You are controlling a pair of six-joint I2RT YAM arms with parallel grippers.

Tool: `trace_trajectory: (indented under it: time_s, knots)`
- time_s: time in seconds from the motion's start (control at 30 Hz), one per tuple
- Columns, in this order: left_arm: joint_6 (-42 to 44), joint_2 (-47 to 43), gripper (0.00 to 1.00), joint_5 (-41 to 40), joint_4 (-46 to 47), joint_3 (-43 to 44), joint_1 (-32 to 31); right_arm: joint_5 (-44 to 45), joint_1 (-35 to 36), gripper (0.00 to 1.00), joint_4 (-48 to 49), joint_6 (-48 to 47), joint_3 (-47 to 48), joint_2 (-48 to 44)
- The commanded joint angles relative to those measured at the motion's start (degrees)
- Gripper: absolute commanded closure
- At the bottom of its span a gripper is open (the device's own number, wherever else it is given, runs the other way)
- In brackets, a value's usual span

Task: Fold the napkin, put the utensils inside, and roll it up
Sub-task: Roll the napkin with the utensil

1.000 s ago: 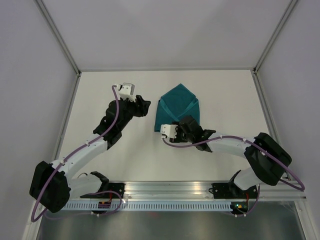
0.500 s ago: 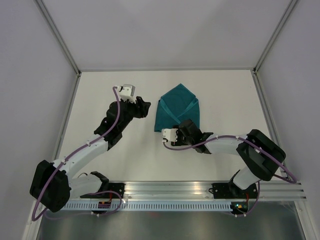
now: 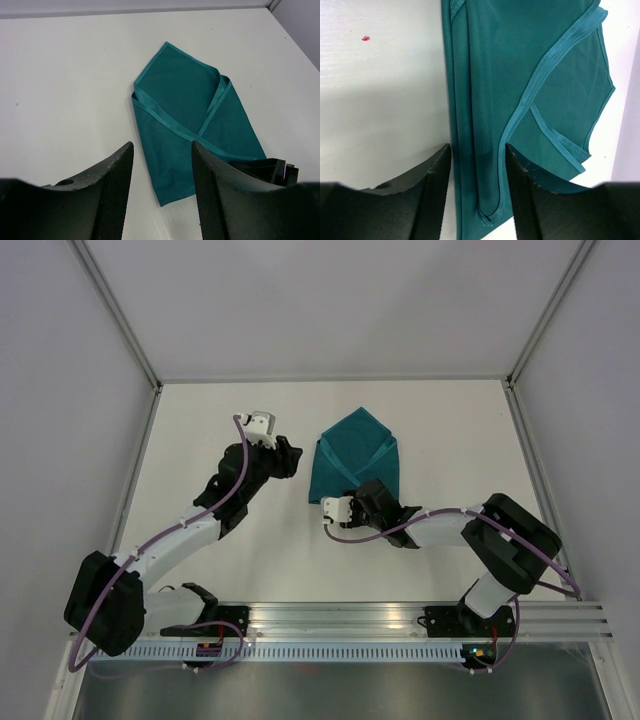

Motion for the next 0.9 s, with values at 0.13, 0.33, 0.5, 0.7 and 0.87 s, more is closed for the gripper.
trace_trajectory:
  time_s: [0.13,0.33,0.5,0.7,0.87]
  knots:
    - [3.55,1.89,0.45,0.95,4.24,-0.02,0.00,-0.35,-0.19,0.52,-1.65,-0.91,-0.53,2.96]
    - [4.43,3.29,0.44,1.83,5.47,0.07,0.00,-2.80,-1.94,0.62,-3.94,0.50,0.79,3.58]
    - [4.44,4.79,0.41,2.10,8.19,-0.02,0.00,-5.36,-4.31,0.77,-7.01,1.73,2.46,3.67]
    - [4.78,6.02,0.42,2.80,10.21,0.86,-0.61,-12.47,-7.91,0.85,-15.79,2.79,7.11,3.67]
    - [5.05,6.11,0.43,1.75,14.25,-0.81,-1.23,-19.41,-11.43,0.87,-26.25,2.70,11.86,4.98]
